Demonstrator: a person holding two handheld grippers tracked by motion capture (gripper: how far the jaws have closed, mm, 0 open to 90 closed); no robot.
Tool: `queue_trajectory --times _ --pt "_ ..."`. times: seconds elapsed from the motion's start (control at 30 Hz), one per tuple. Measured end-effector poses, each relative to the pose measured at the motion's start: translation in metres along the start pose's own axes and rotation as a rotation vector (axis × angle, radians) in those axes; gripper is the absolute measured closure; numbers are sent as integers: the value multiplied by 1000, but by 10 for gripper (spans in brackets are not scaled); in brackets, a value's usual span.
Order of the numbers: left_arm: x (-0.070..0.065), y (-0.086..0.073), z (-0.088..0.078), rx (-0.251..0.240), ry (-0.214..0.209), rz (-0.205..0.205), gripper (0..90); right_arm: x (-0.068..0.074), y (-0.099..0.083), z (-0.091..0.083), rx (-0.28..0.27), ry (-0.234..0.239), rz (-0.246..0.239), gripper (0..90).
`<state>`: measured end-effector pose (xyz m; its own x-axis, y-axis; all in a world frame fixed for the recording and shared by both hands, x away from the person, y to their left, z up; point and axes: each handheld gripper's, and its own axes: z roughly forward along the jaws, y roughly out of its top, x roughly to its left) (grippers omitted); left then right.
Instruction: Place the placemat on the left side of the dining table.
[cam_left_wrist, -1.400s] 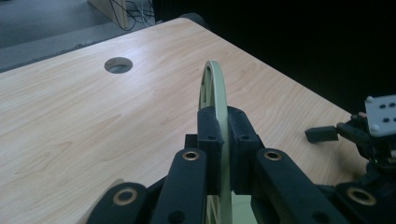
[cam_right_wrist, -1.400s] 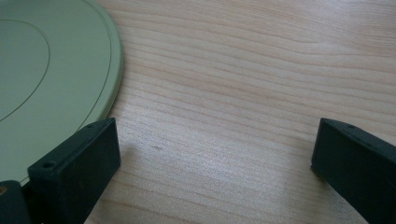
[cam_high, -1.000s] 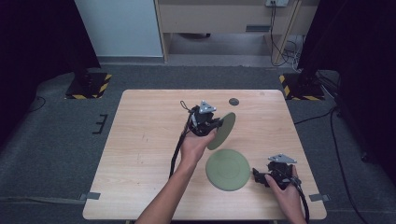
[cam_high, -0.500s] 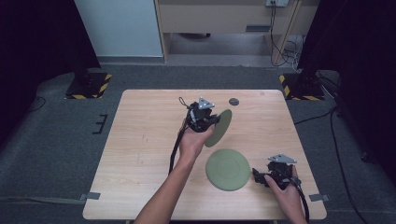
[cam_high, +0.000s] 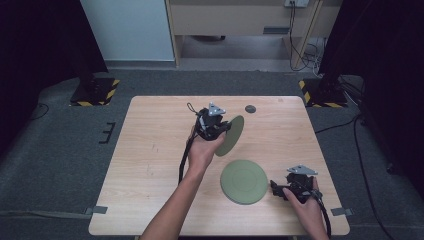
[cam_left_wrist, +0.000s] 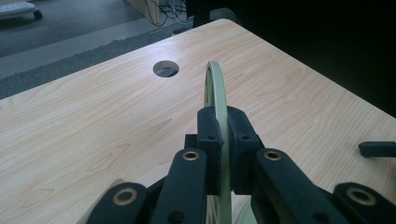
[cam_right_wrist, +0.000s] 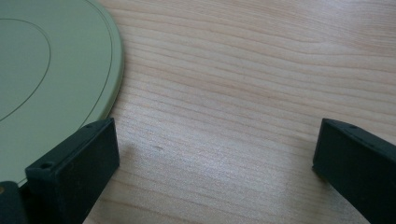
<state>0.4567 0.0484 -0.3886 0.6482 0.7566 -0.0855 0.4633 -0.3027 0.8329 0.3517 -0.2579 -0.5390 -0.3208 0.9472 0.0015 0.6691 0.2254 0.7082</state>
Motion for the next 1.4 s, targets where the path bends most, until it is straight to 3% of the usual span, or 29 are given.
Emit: queue_trajectory --times 1.4 --pt "40 -9 -40 -8 94 -11 856 0 0 0 1 -1 -1 6"
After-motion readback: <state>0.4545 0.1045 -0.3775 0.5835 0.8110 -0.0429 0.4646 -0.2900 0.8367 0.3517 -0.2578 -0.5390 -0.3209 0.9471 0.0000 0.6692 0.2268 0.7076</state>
